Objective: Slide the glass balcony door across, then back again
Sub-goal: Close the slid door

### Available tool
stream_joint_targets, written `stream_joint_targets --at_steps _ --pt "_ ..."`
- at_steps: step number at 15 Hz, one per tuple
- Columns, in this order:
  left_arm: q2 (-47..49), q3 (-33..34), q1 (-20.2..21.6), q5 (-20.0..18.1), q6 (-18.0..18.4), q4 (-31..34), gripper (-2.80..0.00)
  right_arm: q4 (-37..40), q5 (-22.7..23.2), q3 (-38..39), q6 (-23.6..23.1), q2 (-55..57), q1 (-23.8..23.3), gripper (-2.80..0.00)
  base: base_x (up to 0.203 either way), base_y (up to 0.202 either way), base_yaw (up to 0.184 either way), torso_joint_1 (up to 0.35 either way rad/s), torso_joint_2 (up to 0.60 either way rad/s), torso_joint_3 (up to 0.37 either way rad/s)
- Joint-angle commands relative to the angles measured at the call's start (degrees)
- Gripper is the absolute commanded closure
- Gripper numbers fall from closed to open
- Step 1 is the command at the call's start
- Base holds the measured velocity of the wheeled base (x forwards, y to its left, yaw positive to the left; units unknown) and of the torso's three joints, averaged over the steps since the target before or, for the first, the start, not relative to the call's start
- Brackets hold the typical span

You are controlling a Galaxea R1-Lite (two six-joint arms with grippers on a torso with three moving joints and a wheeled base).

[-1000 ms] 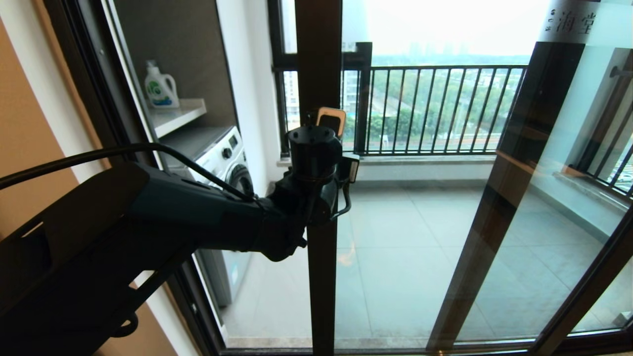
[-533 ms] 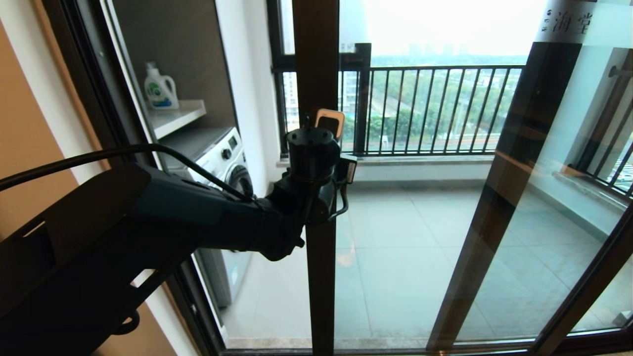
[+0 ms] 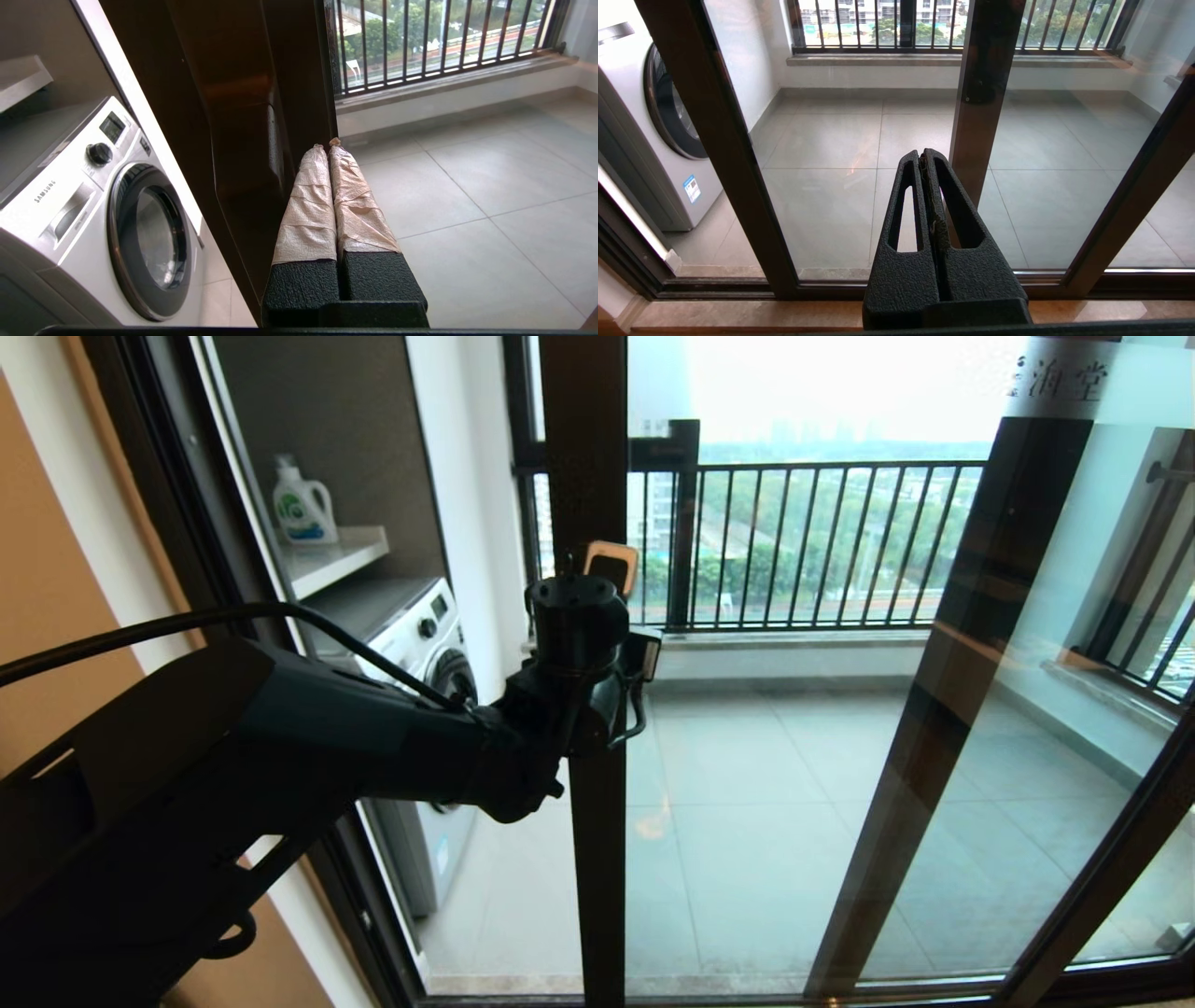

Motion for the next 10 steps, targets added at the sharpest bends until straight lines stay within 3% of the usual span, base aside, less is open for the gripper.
stream_joint_targets --at_steps 1,10 --pt "-0.91 0.82 0.75 0.24 0.06 -0.59 0.00 -0.03 0.04 0.53 -0.04 0.07 0.00 0.00 0.000 0.000 0.000 0.000 0.00 0.000" --pt "-6.58 10.41 4.70 -0.10 -0.46 -3.40 0.00 -0.03 0.04 0.53 -0.04 0.07 0.00 0.00 0.000 0.000 0.000 0.000 0.00 0.000"
